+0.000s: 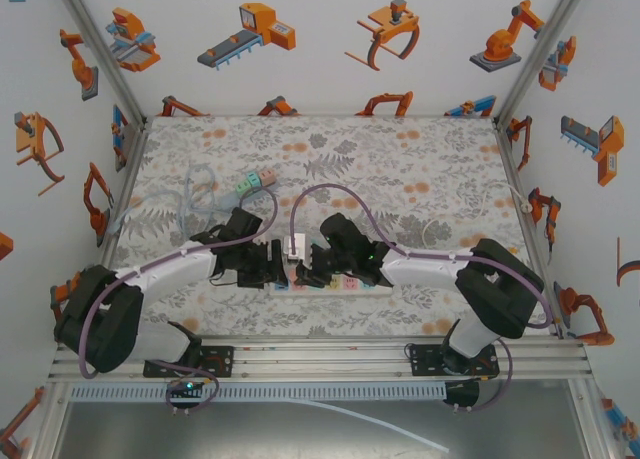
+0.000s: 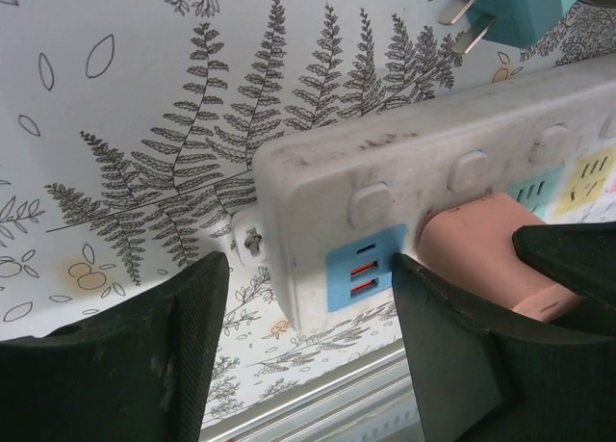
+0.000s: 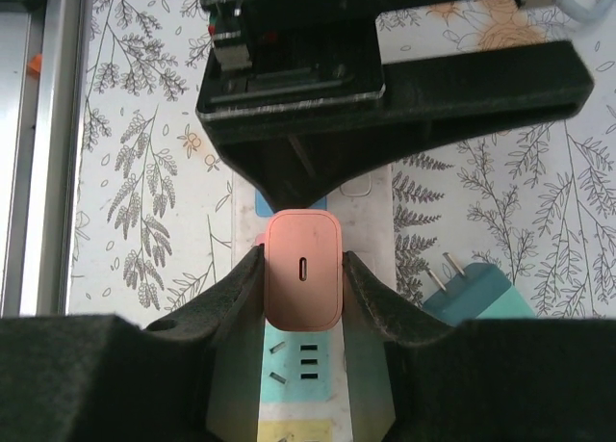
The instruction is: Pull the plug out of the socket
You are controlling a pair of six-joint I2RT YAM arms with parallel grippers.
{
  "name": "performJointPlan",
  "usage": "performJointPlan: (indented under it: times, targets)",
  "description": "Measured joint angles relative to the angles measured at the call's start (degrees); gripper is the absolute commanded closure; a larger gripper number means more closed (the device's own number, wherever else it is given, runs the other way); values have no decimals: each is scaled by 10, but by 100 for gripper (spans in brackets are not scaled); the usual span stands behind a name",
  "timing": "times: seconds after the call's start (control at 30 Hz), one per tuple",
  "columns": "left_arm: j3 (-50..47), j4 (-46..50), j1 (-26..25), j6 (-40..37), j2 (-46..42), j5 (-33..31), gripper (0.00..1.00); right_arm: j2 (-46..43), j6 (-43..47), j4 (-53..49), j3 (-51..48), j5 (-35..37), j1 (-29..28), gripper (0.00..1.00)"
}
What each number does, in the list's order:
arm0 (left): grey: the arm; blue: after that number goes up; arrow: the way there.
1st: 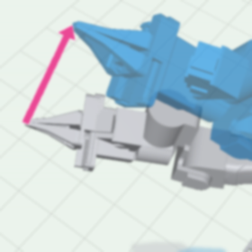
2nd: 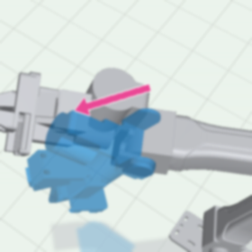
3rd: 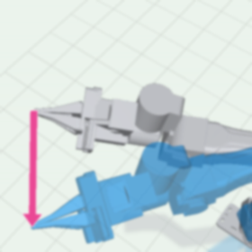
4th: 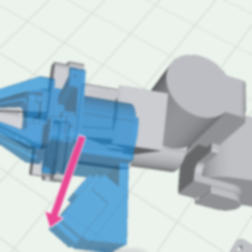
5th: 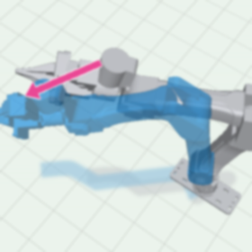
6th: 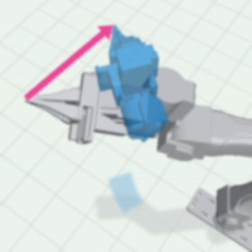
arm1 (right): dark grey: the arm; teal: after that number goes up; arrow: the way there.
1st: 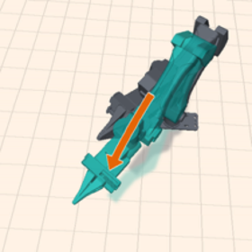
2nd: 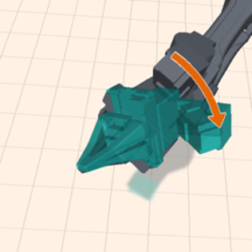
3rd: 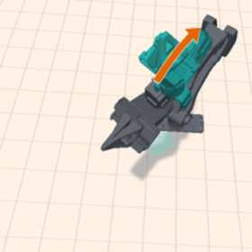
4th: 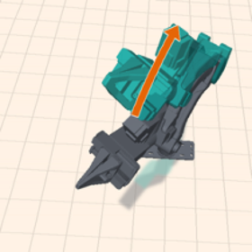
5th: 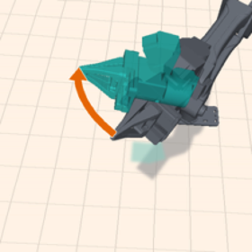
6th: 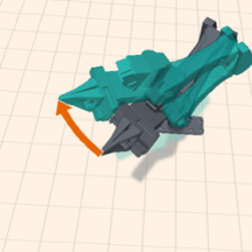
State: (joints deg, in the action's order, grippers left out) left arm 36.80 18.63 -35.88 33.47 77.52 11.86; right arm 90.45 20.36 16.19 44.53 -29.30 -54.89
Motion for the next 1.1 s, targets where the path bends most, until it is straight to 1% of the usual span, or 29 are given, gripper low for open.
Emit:
performJointPlan:
  times: [0.3, 0.47, 0.57, 0.67, 0.87, 0.93, 1.03, 1.1]
  targets:
    - [14, 3, -12, 5, 16, -11, 35, -30, -17, 33, 0, 1, 0, 81]
    - [14, 3, -18, 7, 9, -21, 35, -39, -24, 42, -1, 10, 0, 82]
    - [14, 7, -25, 7, -1, -41, 33, -47, -42, 49, -7, 26, 0, 83]
    - [14, 29, -26, 4, -21, -71, 31, -62, -83, 74, -10, 55, 0, 84]
    - [24, 69, -26, -6, -100, -110, 27, -91, -237, 128, -6, 175, -1, 87]
    - [30, 71, -26, -12, -134, -117, 26, -91, -292, 138, -5, 223, -1, 88]
    - [36, 71, -26, -29, -188, -121, 22, -91, -388, 144, -5, 307, -1, 92]
    - [36, 71, -27, -44, -228, -121, 17, -88, -458, 145, -4, 362, 0, 93]
